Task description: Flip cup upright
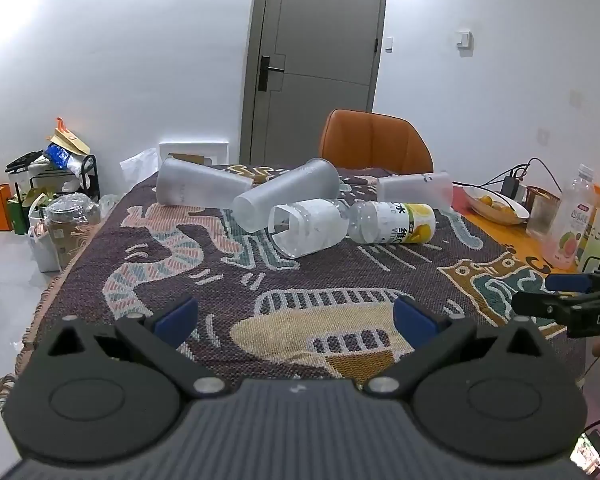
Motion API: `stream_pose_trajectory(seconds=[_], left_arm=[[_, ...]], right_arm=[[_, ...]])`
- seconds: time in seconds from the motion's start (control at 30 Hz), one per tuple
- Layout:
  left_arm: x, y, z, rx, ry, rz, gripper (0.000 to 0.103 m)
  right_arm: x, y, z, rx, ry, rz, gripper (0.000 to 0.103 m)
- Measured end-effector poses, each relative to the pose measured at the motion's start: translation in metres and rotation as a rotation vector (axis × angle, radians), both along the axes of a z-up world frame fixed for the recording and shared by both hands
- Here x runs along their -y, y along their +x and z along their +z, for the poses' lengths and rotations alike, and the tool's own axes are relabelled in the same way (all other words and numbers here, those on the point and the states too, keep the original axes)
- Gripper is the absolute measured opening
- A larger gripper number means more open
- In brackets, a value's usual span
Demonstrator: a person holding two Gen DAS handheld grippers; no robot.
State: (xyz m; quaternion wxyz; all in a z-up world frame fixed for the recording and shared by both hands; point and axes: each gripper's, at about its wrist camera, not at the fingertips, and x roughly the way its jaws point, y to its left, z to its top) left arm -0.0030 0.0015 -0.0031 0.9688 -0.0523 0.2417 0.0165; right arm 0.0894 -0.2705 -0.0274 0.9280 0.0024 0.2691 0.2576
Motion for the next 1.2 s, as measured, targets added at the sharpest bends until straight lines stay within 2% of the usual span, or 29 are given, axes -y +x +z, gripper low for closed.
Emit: stream_pose_trajectory(seconds=[1.2], left_arm=[[0.0067, -0.008, 0.0088, 0.029, 0.014, -0.018, 0.103]], right_arm=[[-0.0015, -0.0061, 0.0064, 0.024, -0.003, 0.001, 0.103]])
